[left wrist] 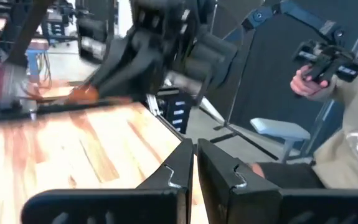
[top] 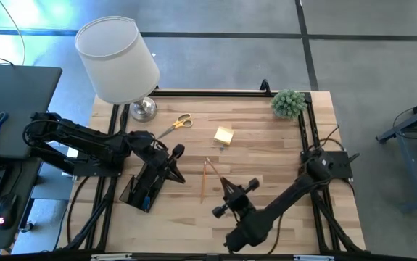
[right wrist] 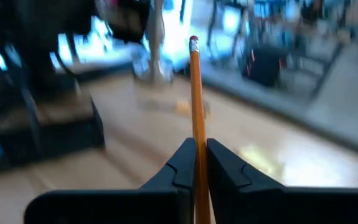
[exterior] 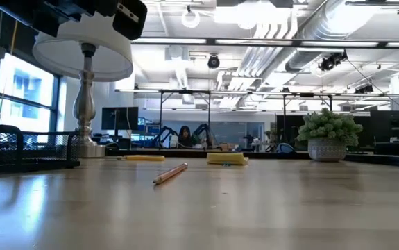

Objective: Pick and place office supplies into organizer
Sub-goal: Put the right yellow pencil into the black desk organizer, then put the yellow pencil into the black desk organizer

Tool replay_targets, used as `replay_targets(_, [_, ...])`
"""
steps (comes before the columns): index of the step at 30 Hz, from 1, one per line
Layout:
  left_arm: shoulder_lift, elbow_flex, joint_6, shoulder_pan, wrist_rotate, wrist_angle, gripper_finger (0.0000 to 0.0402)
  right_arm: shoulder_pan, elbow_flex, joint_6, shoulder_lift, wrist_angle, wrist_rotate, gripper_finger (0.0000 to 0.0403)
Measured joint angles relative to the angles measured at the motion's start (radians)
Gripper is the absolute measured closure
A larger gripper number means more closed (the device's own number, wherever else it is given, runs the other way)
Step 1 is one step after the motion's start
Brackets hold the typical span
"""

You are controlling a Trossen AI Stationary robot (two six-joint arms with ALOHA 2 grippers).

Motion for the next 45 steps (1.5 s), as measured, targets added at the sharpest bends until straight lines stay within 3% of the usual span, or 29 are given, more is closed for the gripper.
replay_targets(7, [0.000,0.000,-0.015,-0.001,-0.018,0.148,0.0390,0.012,0.000,-0.103,-0.046,0.001,0.174,0.0388])
replay_targets(11, [0.000,0.000,-0.049,0.000,-0.170,0.204,0.0389,0.010,0.000,-0.109,-0.046,0.002,0.214,0.0392])
replay_targets(14, [0.000,0.000,-0.055,0.000,-0.221,0.206,0.0380,0.011,0.000,-0.128,-0.046,0.002,0.216,0.0398])
replay_targets(18, [0.000,0.000,-0.095,-0.001,-0.226,0.205,0.0332,0.000,0.002,-0.182,-0.046,0.025,0.218,0.0395])
replay_targets(27, [0.000,0.001,-0.161,-0.001,-0.345,0.285,0.0191,-0.053,0.007,-0.346,-0.046,0.092,0.221,0.0399])
replay_targets(31, [0.000,0.001,-0.176,-0.001,-0.397,0.292,0.0164,-0.057,0.048,-0.432,-0.047,0.106,0.221,0.0398])
replay_targets(36, [0.010,0.001,-0.195,-0.001,-0.495,0.311,0.0157,-0.058,0.100,-0.595,-0.046,0.149,0.220,0.0402])
replay_targets(41, [0.066,0.029,-0.224,-0.004,-0.459,0.411,0.0157,-0.075,0.119,-0.748,-0.047,0.222,0.183,0.0402])
replay_targets(45, [0.122,0.083,-0.204,-0.034,-0.398,0.376,0.0157,-0.090,0.119,-0.808,-0.046,0.269,0.158,0.0402])
